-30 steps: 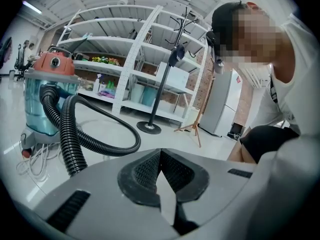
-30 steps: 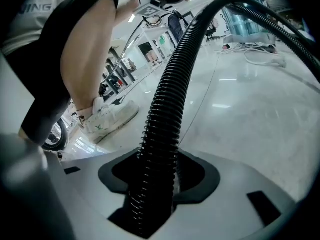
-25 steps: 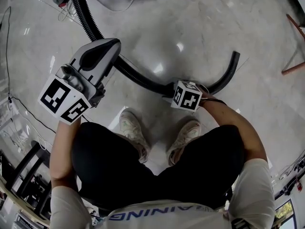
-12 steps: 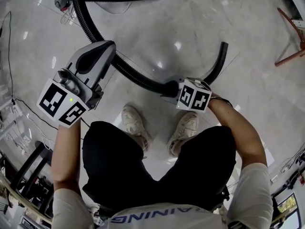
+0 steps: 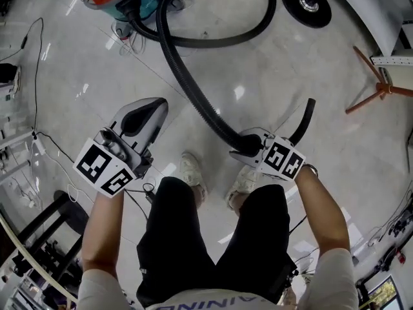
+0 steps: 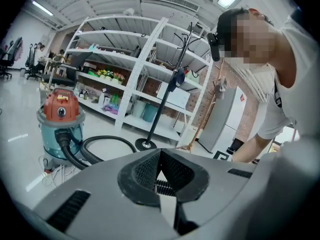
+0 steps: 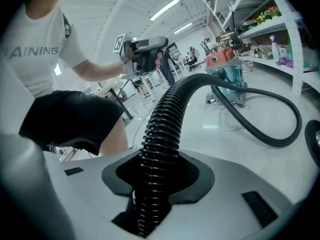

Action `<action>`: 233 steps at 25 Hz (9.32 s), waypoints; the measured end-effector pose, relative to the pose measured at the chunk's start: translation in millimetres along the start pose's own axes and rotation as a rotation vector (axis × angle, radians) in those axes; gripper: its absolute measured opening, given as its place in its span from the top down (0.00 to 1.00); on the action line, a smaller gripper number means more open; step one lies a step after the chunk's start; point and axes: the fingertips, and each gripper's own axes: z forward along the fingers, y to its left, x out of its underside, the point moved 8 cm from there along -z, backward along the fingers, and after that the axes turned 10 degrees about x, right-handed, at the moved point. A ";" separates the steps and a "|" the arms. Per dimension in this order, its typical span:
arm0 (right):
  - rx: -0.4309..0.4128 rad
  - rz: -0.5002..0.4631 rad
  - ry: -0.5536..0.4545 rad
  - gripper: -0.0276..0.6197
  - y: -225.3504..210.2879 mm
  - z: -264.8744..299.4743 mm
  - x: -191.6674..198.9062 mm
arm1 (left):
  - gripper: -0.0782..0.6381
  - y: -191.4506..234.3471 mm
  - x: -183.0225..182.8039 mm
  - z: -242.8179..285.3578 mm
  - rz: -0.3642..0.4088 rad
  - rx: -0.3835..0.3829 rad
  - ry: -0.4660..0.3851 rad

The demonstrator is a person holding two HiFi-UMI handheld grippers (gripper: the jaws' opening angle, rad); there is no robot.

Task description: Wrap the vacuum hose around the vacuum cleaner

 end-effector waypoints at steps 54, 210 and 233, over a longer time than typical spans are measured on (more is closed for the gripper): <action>0.323 0.280 -0.543 0.74 19.3 -348.5 -656.3 | 0.87 -77.6 -507.7 -283.1 0.004 -0.289 -0.408; -0.017 -0.300 0.423 0.76 130.2 5.7 -544.6 | 0.87 -65.9 -414.0 -401.7 -0.115 -0.450 -0.283; 0.095 -0.567 0.505 0.77 27.5 -18.9 -412.2 | 0.87 -34.8 -306.1 -263.5 -0.162 -0.404 -0.247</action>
